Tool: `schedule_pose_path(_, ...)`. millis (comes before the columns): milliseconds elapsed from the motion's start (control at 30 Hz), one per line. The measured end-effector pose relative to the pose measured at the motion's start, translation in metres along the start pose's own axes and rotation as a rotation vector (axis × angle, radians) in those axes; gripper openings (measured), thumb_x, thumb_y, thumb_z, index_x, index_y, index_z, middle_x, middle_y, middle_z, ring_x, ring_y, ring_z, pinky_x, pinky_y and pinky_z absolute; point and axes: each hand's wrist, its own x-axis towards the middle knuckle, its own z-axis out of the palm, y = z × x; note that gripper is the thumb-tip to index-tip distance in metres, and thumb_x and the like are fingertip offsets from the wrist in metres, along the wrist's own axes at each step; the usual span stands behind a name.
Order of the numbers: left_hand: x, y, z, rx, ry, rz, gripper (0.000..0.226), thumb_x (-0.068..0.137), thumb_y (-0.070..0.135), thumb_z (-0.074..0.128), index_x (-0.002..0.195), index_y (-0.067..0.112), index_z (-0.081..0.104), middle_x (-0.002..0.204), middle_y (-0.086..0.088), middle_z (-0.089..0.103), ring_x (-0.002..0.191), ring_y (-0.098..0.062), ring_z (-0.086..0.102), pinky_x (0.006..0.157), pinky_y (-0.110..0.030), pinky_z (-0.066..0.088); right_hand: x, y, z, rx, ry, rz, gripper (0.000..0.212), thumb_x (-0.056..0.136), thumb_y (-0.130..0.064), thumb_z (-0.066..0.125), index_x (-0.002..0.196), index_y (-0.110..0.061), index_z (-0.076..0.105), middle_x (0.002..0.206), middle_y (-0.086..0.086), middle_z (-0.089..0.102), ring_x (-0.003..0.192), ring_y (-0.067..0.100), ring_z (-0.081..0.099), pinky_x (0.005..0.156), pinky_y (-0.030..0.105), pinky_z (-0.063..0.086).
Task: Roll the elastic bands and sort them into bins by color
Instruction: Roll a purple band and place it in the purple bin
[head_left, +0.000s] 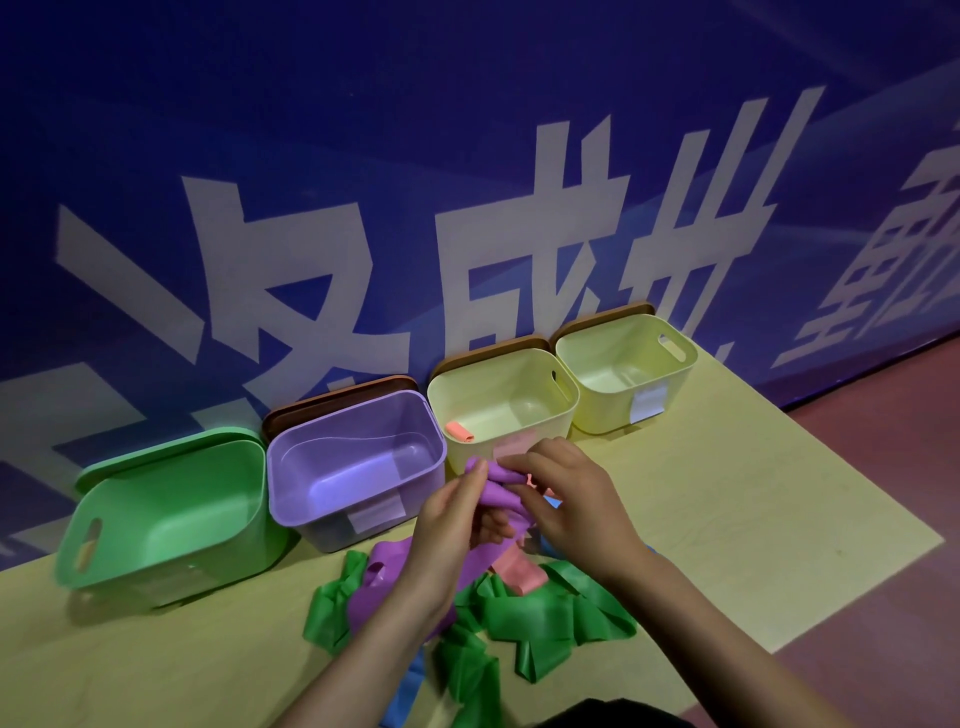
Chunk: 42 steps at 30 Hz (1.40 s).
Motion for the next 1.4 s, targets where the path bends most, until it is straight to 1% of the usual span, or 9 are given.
schedule_pose_path(233,-0.004,-0.008,-0.003,0.044,-0.012,0.001,0.029,0.099,0.015,0.043,0.095,-0.001,0.067,0.056,-0.003,0.061,0.055,-0.014,0.059,0.059,-0.025,0.049,-0.007,0.009,-0.001,0.203,-0.202,0.048,0.044,0.085,-0.023,0.048,0.126,-0.015,0.061,0.112,-0.001,0.061,0.104,0.006,0.052,0.090,0.014,0.039)
schedule_pose_path(367,-0.009,-0.011,-0.003,0.047,-0.036,-0.003,0.031,0.099,0.011,0.042,0.081,0.000,0.065,0.058,-0.008,0.062,0.055,-0.018,0.058,0.057,-0.024,0.050,-0.006,0.006,-0.003,0.415,-0.345,0.185,0.061,0.074,-0.027,0.042,0.132,-0.012,0.056,0.117,-0.001,0.061,0.103,-0.002,0.055,0.088,0.014,0.043)
schedule_pose_path(500,-0.012,-0.015,-0.006,0.019,-0.040,-0.022,0.028,0.099,0.012,0.041,0.083,-0.001,0.061,0.059,-0.006,0.063,0.055,-0.016,0.058,0.058,-0.025,0.050,-0.004,0.007,-0.006,0.416,-0.432,0.239,0.055,0.080,-0.027,0.050,0.135,-0.023,0.052,0.119,-0.007,0.062,0.101,-0.003,0.057,0.088,0.015,0.045)
schedule_pose_path(600,-0.006,-0.012,-0.013,-0.017,0.012,-0.007,0.025,0.099,0.013,0.042,0.094,0.001,0.063,0.064,-0.005,0.065,0.057,-0.015,0.059,0.059,-0.026,0.050,-0.006,0.007,-0.007,0.459,-0.371,0.306,0.044,0.087,-0.019,0.059,0.125,-0.040,0.054,0.096,-0.020,0.065,0.085,-0.001,0.060,0.079,0.026,0.052)
schedule_pose_path(700,-0.001,-0.009,-0.018,-0.037,0.026,0.004,0.024,0.099,0.013,0.042,0.099,0.002,0.063,0.067,-0.004,0.065,0.056,-0.012,0.058,0.058,-0.024,0.050,-0.007,0.005,-0.009,0.656,-0.306,0.424,0.035,0.086,-0.028,0.059,0.121,-0.034,0.061,0.087,-0.007,0.069,0.086,0.013,0.066,0.078,0.047,0.053)
schedule_pose_path(867,-0.003,-0.010,-0.019,0.109,-0.040,0.031,0.022,0.098,0.018,0.045,0.104,0.006,0.063,0.072,-0.003,0.066,0.065,-0.013,0.060,0.065,-0.026,0.050,-0.001,0.001,-0.004,0.799,-0.227,0.507,0.037,0.085,-0.025,0.062,0.118,-0.009,0.064,0.080,0.004,0.068,0.072,0.012,0.062,0.069,0.021,0.050)
schedule_pose_path(1067,-0.002,-0.006,-0.022,0.287,-0.074,0.063,0.018,0.097,0.014,0.048,0.092,0.010,0.064,0.065,-0.001,0.063,0.063,-0.011,0.062,0.065,-0.022,0.050,0.000,-0.002,0.003,0.858,-0.214,0.557,0.021,0.087,0.003,0.062,0.107,0.005,0.060,0.087,0.013,0.065,0.067,0.009,0.061,0.061,0.016,0.046)
schedule_pose_path(1267,-0.003,-0.004,-0.017,0.240,-0.025,-0.036,0.023,0.100,0.011,0.042,0.091,0.004,0.062,0.057,-0.005,0.062,0.056,-0.013,0.065,0.060,-0.022,0.052,-0.006,-0.012,0.015,0.651,-0.088,0.417,0.013,0.086,0.001,0.062,0.087,-0.010,0.055,0.068,-0.011,0.054,0.058,0.000,0.047,0.056,0.015,0.038)
schedule_pose_path(1400,-0.001,0.001,-0.012,0.110,0.005,-0.106,0.022,0.101,0.009,0.038,0.093,-0.001,0.057,0.042,0.004,0.055,0.047,-0.010,0.061,0.054,-0.019,0.050,-0.005,-0.015,0.023,0.322,0.013,0.200,0.018,0.084,-0.015,0.059,0.084,-0.031,0.049,0.078,-0.013,0.050,0.068,0.004,0.048,0.060,0.016,0.037)
